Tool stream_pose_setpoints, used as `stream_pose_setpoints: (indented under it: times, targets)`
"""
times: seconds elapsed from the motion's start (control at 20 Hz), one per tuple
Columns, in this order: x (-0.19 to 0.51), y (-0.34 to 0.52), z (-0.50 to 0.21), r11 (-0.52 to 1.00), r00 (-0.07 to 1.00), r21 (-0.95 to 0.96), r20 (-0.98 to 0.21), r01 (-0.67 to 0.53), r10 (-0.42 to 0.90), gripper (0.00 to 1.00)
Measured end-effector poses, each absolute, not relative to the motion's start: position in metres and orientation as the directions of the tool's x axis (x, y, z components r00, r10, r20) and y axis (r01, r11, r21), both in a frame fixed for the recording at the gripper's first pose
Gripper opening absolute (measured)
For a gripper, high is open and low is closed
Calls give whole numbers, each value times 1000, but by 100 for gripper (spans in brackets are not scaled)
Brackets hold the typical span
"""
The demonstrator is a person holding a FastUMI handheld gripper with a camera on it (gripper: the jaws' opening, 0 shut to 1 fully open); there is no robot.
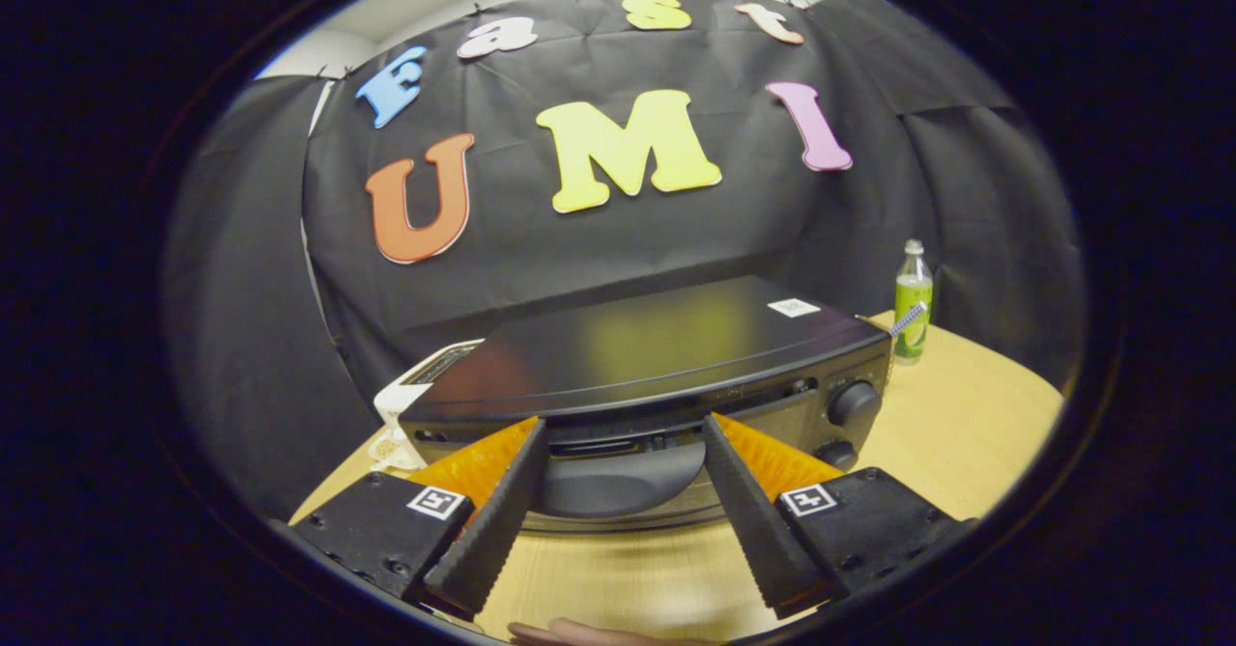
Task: Open the toaster oven, put the food inside, and close the toaster oven door.
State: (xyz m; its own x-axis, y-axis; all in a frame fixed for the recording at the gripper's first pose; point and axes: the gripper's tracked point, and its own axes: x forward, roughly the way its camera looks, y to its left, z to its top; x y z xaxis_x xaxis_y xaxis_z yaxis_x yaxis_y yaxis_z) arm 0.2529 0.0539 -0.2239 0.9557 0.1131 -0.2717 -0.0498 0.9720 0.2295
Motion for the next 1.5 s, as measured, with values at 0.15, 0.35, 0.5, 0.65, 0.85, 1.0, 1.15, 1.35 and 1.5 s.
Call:
stream_pose_setpoints:
  times: [0.15,0.35,0.5,0.65,0.85,1.0,1.15,1.35,1.5]
  targets:
    - [235,53,-228,986,952,158,-289,-56,100,100]
    - [211,51,-238,993,939,108,-335,-47,81,100]
    - [192,50,-250,998,921,62,-387,-29,51,100]
    - [172,49,-264,1000,894,8,-448,-23,24,100]
    - [159,47,-282,1000,849,10,-528,-18,20,100]
    - [150,46,-300,999,809,-1,-588,-32,25,100]
    - [148,46,-313,999,781,-20,-624,-42,20,100]
    - [145,43,-327,999,748,18,-662,-44,45,100]
    - [142,36,-316,998,748,35,-661,-55,64,100]
